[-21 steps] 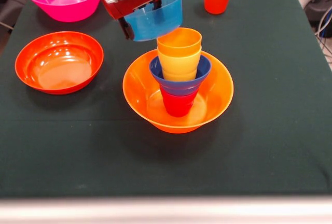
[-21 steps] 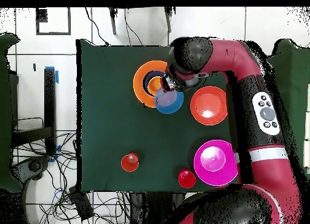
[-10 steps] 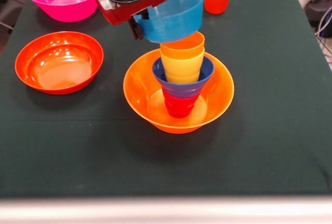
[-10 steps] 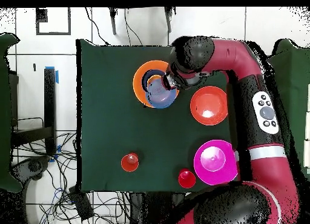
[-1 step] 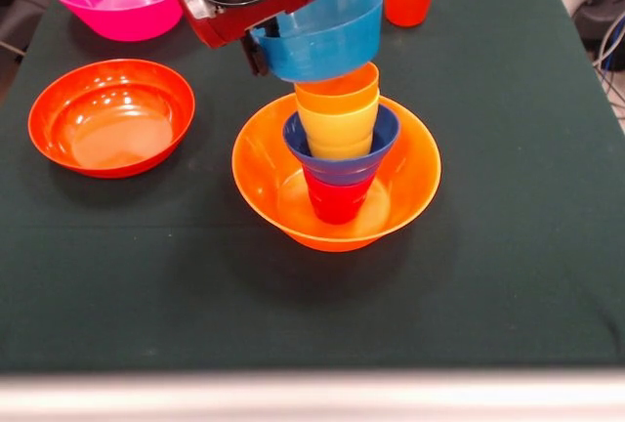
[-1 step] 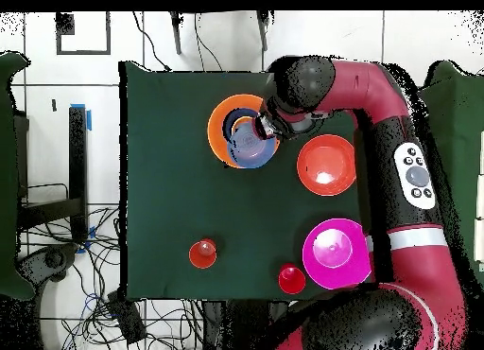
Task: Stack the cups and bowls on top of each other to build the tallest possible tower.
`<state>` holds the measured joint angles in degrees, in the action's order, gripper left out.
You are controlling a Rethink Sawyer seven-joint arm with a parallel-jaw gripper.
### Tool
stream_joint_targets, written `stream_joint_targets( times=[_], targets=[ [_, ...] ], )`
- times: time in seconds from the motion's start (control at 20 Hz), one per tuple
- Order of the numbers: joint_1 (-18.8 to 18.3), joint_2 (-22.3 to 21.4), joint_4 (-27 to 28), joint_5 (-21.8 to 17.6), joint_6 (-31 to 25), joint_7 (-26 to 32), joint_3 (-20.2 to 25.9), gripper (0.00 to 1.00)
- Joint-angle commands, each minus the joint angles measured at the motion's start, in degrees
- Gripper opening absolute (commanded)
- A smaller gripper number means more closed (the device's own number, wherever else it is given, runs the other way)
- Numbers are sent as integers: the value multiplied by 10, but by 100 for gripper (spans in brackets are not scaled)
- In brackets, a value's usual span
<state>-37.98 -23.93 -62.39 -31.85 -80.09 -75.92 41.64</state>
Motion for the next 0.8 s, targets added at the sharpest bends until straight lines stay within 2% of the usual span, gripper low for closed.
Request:
stream_joint_targets(
  times=[0.05,0.4,0.55,0.8],
  targets=[
    [30,36,35,-33,5,82,-19,0],
    [32,20,19,-22,-3,62,-23,0],
    [49,-1,21,-18,-35,40,-28,0],
    [63,1,30,-17,-42,24,-33,0]
  ],
)
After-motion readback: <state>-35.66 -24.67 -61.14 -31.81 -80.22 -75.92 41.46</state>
